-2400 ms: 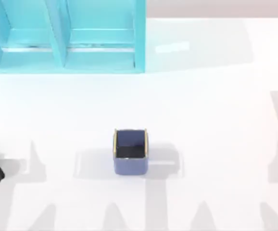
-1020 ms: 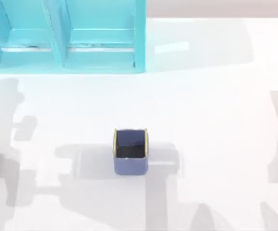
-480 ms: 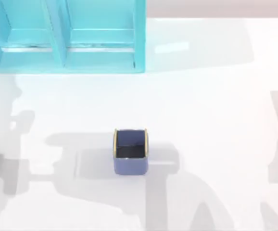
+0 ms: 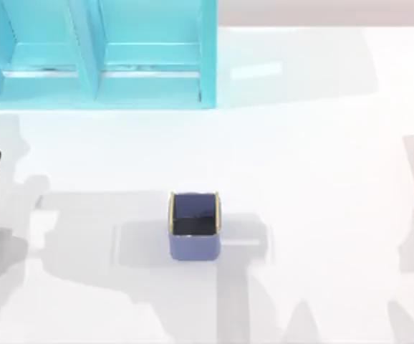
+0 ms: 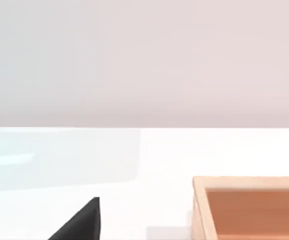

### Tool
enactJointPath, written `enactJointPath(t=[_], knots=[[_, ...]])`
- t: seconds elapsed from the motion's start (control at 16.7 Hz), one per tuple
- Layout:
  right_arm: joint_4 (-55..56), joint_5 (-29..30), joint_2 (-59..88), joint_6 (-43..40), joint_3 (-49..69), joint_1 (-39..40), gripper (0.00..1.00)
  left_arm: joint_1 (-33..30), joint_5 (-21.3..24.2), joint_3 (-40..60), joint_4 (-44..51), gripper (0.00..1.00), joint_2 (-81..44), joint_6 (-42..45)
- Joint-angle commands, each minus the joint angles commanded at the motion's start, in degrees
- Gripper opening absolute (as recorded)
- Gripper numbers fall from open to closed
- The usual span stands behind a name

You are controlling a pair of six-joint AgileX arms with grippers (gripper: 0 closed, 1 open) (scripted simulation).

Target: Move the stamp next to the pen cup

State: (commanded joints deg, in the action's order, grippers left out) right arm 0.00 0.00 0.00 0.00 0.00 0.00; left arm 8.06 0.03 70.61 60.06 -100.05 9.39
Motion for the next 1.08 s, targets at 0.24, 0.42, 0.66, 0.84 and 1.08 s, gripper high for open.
enactJointPath(t=[0.24, 0.42, 0.66, 0.84, 1.08], knots=[[0.0, 0.0, 0.0, 0.0, 0.0, 0.0, 1.0, 0.2, 0.0, -6.7, -8.7, 1.0, -2.3, 0.2], [0.0, 0.0, 0.0, 0.0, 0.0, 0.0, 1.0, 0.2, 0.0, -7.4, -9.5, 1.0, -2.5, 0.2], [0.0, 0.0, 0.0, 0.0, 0.0, 0.0, 1.0, 0.2, 0.0, -7.4, -9.5, 0.85, -2.5, 0.2], [0.0, 0.0, 0.0, 0.0, 0.0, 0.0, 1.0, 0.2, 0.0, -7.4, -9.5, 0.62, -2.5, 0.2], [0.0, 0.0, 0.0, 0.0, 0.0, 0.0, 1.0, 0.2, 0.0, -7.4, -9.5, 0.32, -2.5, 0.2]])
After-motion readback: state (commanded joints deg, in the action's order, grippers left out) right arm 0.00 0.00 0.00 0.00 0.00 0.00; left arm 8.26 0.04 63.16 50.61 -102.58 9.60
